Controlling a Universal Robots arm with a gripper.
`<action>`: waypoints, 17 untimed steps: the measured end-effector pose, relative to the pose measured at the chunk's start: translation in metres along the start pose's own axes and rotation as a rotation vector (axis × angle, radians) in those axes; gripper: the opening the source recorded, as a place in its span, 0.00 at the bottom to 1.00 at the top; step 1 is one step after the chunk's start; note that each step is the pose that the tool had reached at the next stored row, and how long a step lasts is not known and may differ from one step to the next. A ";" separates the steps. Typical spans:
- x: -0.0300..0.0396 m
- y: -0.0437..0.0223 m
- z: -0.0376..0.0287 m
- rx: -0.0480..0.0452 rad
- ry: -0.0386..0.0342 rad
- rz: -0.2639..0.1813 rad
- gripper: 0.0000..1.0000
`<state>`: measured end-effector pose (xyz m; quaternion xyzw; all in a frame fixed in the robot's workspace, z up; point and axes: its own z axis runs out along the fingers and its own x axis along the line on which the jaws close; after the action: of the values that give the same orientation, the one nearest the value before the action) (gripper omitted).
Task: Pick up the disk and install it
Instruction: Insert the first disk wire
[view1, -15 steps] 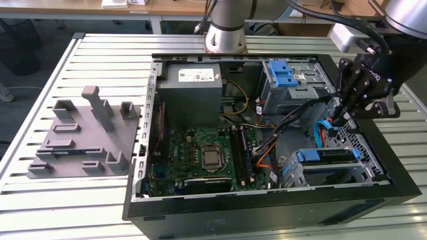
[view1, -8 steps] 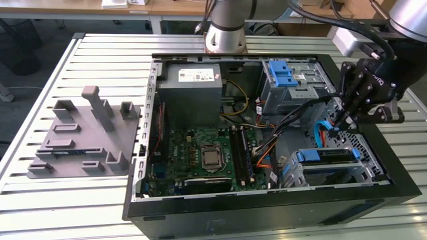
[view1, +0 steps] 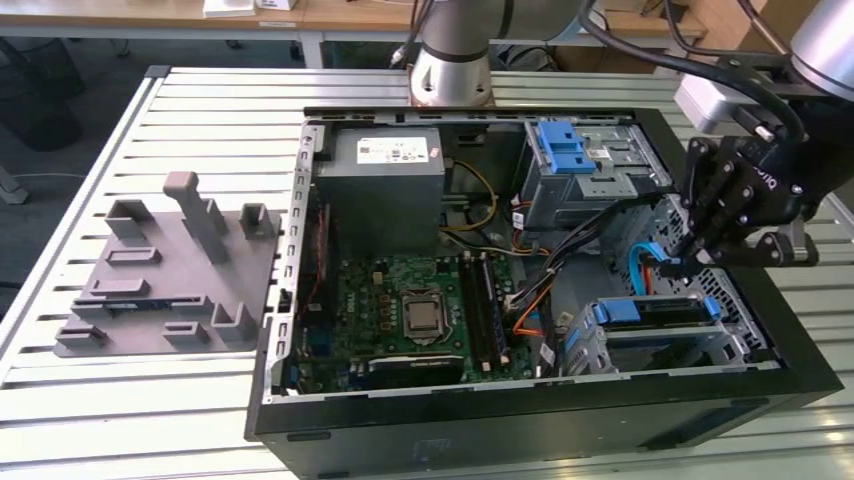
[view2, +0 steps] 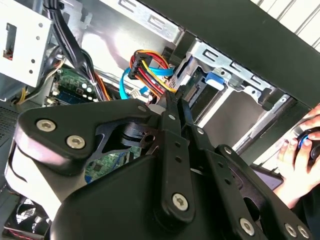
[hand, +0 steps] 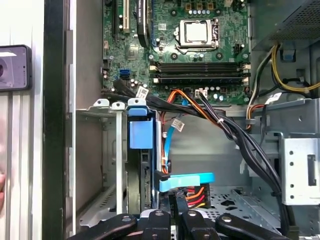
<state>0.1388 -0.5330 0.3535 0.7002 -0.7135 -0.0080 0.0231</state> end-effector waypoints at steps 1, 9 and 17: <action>0.0010 -0.0002 0.0005 -0.0038 0.0001 0.000 0.16; 0.0120 -0.0012 0.0054 -0.0209 0.0003 0.000 0.16; 0.0146 -0.0024 0.0089 -0.0277 0.0004 0.000 0.16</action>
<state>0.1404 -0.5478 0.3449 0.6999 -0.7132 -0.0178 0.0329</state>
